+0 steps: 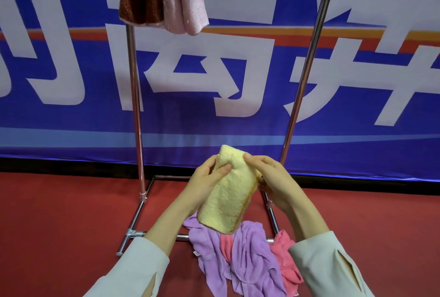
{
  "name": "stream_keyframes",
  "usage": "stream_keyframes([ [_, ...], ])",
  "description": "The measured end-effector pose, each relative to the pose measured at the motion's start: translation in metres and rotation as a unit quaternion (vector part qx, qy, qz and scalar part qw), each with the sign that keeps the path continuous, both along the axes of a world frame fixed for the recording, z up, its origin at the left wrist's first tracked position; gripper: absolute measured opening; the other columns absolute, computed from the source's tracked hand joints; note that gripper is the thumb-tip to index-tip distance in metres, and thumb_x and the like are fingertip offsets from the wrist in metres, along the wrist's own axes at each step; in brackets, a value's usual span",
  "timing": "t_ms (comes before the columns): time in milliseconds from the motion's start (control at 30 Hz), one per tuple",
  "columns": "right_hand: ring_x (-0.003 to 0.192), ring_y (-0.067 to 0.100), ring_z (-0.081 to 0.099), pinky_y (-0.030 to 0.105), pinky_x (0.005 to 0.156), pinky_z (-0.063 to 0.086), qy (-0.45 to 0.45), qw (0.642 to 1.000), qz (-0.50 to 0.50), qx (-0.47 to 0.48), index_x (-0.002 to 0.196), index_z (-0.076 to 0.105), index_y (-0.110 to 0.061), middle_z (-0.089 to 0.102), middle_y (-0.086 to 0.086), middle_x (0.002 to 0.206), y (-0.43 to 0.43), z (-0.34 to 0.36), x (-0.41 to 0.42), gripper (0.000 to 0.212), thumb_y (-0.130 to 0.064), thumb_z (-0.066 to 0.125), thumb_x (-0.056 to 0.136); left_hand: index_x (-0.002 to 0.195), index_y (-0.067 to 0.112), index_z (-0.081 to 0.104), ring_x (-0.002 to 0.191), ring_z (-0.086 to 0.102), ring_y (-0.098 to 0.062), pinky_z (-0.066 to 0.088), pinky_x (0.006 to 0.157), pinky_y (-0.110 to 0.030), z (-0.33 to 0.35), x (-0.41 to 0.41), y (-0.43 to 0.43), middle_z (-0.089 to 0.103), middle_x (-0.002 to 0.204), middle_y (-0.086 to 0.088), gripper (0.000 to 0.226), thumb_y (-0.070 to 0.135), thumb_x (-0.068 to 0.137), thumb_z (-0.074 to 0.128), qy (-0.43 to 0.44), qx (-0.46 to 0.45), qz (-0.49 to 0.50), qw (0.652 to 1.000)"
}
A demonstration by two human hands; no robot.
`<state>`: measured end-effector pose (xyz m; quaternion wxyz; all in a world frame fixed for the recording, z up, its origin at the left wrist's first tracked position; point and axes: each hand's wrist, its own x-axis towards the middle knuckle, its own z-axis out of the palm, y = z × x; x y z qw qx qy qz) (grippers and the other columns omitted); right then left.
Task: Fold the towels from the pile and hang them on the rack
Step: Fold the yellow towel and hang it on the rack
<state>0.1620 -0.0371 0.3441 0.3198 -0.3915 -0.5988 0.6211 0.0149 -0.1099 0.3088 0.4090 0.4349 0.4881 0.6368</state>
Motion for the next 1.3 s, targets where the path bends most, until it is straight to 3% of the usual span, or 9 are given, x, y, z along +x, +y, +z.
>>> stream_keyframes([
  [233,0.082,0.024,0.066,0.035,0.071,0.055,0.126,0.991,-0.040,-0.012,0.111,0.060,-0.013,0.068,0.016,0.101,-0.006,-0.003,-0.005,0.025,-0.006,0.066,0.088,0.117,0.028,0.060,0.111,0.062,-0.016,0.048,0.095,-0.032,-0.007,0.003,0.004,0.061,0.126,-0.006,0.051,0.048,0.073,0.076,-0.011,-0.072,-0.013,0.997],
  [367,0.081,0.024,0.065,0.034,0.072,0.055,0.154,0.987,-0.046,0.007,0.119,0.060,-0.020,0.067,0.016,0.103,-0.004,-0.002,-0.003,0.033,-0.004,0.063,0.090,0.107,0.019,0.068,0.103,0.063,-0.017,0.040,0.103,-0.038,-0.007,0.002,0.002,0.071,0.106,0.000,0.061,0.069,0.073,0.059,-0.058,-0.170,-0.049,0.982],
  [500,0.119,0.023,0.056,0.044,0.103,0.047,0.096,0.992,-0.028,0.076,0.125,0.056,-0.043,0.054,0.005,0.135,-0.005,-0.005,-0.007,0.048,-0.018,0.066,0.086,0.115,0.022,0.064,0.110,0.063,-0.008,0.044,0.096,-0.028,-0.002,0.008,0.002,0.070,0.115,0.003,0.047,0.054,0.091,0.040,-0.082,-0.127,-0.086,0.985],
  [600,0.134,0.024,0.045,0.048,0.108,0.041,0.070,0.992,-0.002,0.102,0.127,0.049,-0.053,0.045,0.000,0.145,-0.007,-0.007,-0.009,0.055,-0.024,0.063,0.083,0.122,0.013,0.062,0.117,0.061,-0.015,0.041,0.103,-0.033,0.003,0.011,0.002,0.067,0.122,-0.006,0.047,0.045,0.095,0.042,-0.138,-0.095,-0.102,0.980],
  [700,0.129,0.008,0.043,0.027,0.100,0.046,0.031,0.988,0.026,0.151,0.144,0.035,-0.041,0.038,-0.008,0.146,-0.011,-0.007,-0.006,0.061,-0.011,0.056,0.094,0.123,0.011,0.062,0.117,0.061,-0.021,0.042,0.104,-0.036,0.001,0.011,0.002,0.066,0.122,-0.010,0.047,0.044,0.094,0.048,-0.131,-0.095,-0.102,0.981],
  [867,0.134,0.006,0.040,0.033,0.111,0.038,-0.048,0.964,0.047,0.255,0.149,0.022,-0.043,0.030,-0.015,0.153,-0.016,-0.007,-0.007,0.073,-0.010,0.054,0.092,0.124,0.011,0.062,0.111,0.065,-0.025,0.046,0.100,-0.039,0.002,0.004,0.005,0.069,0.116,-0.014,0.054,0.052,0.091,0.052,-0.138,-0.118,-0.067,0.981],
  [967,0.105,-0.003,0.053,0.019,0.091,0.045,-0.090,0.956,0.075,0.269,0.151,0.016,-0.043,0.032,-0.015,0.147,-0.019,-0.004,-0.005,0.078,-0.010,0.055,0.092,0.119,0.008,0.065,0.109,0.065,-0.027,0.047,0.098,-0.041,0.004,0.003,0.001,0.068,0.115,-0.016,0.043,0.041,0.094,0.053,-0.167,-0.127,-0.084,0.974],
  [1133,0.119,0.020,0.055,0.040,0.103,0.046,-0.109,0.957,0.061,0.262,0.150,0.017,-0.042,0.048,-0.002,0.141,-0.020,-0.008,-0.005,0.076,-0.016,0.059,0.093,0.116,-0.002,0.062,0.098,0.069,-0.033,0.057,0.078,-0.038,0.010,-0.002,-0.001,0.069,0.109,-0.022,0.040,0.016,0.081,0.071,-0.222,-0.092,0.004,0.971],
  [1300,0.108,0.012,0.056,0.036,0.102,0.045,-0.165,0.955,0.038,0.245,0.146,0.038,-0.027,0.055,-0.012,0.109,-0.016,-0.004,-0.001,0.059,-0.026,0.062,0.092,0.100,-0.002,0.067,0.083,0.067,-0.026,0.053,0.072,-0.034,0.010,-0.001,0.002,0.071,0.096,-0.020,0.026,0.021,0.087,0.067,-0.089,-0.070,0.112,0.987],
])
